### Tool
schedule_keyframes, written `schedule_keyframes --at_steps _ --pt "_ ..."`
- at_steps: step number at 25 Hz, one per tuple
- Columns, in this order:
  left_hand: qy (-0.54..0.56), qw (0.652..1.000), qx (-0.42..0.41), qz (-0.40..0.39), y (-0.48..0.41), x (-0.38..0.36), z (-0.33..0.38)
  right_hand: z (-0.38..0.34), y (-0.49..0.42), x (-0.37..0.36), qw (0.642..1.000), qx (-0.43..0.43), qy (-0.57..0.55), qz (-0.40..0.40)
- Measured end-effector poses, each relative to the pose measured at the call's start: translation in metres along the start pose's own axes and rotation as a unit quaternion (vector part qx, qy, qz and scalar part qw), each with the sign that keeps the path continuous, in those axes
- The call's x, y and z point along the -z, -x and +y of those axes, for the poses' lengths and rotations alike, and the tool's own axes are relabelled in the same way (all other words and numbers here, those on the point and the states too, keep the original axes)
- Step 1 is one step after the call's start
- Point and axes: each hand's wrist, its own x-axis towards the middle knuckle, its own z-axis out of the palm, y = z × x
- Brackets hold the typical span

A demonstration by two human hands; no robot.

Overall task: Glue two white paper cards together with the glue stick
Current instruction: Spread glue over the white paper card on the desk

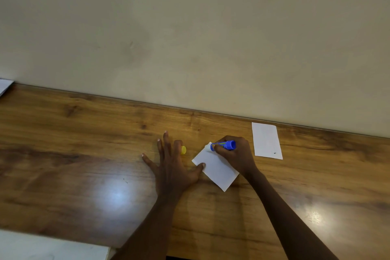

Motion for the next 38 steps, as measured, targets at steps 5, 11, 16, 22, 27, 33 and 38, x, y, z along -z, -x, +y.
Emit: schedule_keyframes --at_steps 5,11,16,22,27,33,38 --pt "-0.014 1.000 0.001 0.001 0.000 -0.001 0.000 0.005 -0.010 0.007 0.999 -0.031 0.004 0.038" --pt "-0.017 1.000 -0.002 0.006 0.000 -0.001 0.000 -0.008 0.019 0.003 0.995 -0.024 -0.037 0.094" --pt "-0.019 1.000 -0.003 -0.003 0.000 -0.001 -0.001 -0.013 0.077 -0.037 0.979 0.025 0.157 0.129" --pt "0.006 1.000 -0.008 0.012 0.002 0.003 0.001 -0.007 0.060 -0.019 0.993 0.045 0.104 -0.042" --pt "-0.006 1.000 -0.002 0.005 0.000 0.001 0.001 -0.006 0.015 0.021 0.943 0.074 0.176 -0.272" --pt "-0.013 1.000 -0.006 -0.008 -0.001 0.001 0.000 -0.020 0.020 0.012 0.992 0.074 -0.046 -0.096" --pt "-0.012 1.000 -0.009 -0.009 0.001 0.002 0.000 -0.024 0.035 -0.033 0.965 -0.079 -0.237 0.083"
